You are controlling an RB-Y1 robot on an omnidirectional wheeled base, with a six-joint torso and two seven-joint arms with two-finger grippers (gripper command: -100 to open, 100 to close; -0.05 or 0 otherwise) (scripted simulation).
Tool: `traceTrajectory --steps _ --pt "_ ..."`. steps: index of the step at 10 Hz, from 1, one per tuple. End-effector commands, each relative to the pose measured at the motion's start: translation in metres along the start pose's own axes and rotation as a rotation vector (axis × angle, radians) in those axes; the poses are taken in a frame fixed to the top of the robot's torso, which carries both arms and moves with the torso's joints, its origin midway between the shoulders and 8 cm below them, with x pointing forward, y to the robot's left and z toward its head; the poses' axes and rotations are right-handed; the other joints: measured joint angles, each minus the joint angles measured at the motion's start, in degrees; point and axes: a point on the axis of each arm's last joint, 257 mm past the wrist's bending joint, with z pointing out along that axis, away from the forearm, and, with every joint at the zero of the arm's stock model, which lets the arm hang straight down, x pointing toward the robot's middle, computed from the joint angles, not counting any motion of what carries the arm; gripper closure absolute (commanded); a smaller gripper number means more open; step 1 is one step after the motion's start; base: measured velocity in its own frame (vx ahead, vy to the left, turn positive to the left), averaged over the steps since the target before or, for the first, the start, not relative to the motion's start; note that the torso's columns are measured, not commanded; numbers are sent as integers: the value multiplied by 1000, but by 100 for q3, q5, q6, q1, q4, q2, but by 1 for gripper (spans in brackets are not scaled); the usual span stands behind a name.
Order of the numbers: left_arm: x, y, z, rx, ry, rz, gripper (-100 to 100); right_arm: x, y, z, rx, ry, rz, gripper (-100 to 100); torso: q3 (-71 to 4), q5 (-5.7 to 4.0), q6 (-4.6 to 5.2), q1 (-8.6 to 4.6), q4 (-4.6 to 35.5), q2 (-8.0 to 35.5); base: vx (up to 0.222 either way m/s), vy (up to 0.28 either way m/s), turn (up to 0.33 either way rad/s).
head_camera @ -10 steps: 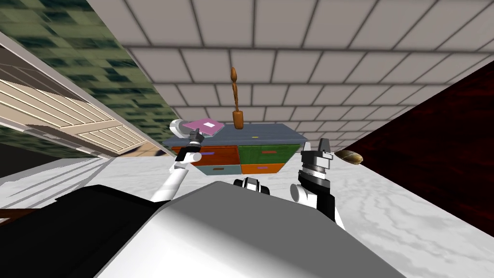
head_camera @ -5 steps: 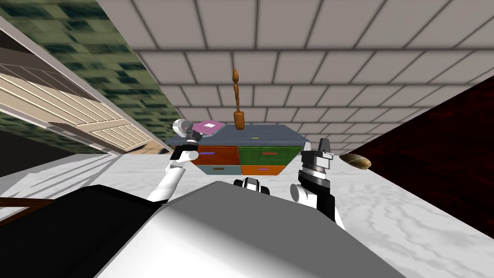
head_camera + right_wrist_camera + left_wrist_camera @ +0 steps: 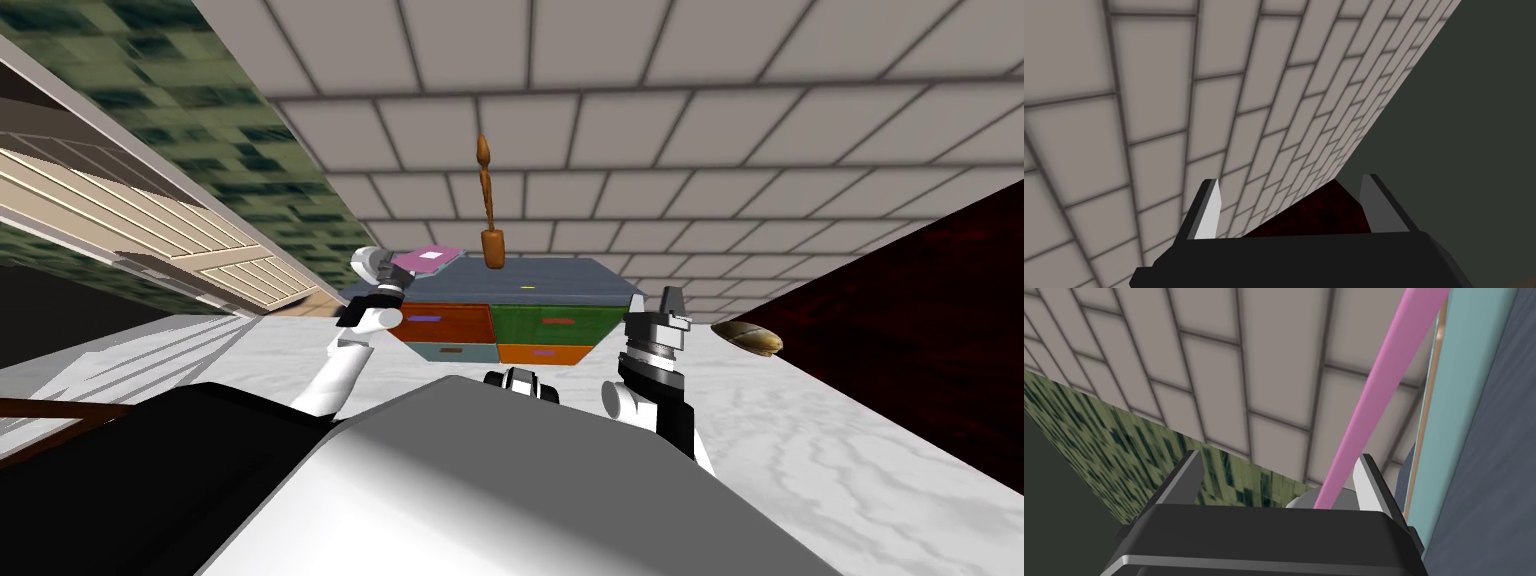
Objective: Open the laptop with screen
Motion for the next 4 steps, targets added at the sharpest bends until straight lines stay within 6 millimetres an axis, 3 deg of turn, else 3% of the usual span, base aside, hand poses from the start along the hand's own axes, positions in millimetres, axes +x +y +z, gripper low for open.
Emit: traceTrajectory --steps 1,4 --pt "0 1 0 -4 0 -1 0 0 0 0 0 0 0 0 -2 -3 -1 -5 1 -3 0 0 0" --pt "-1 5 -1 -11 -2 -1 0 0 0 0 0 0 0 0 -11 -7 1 -17 -4 -14 0 0 0"
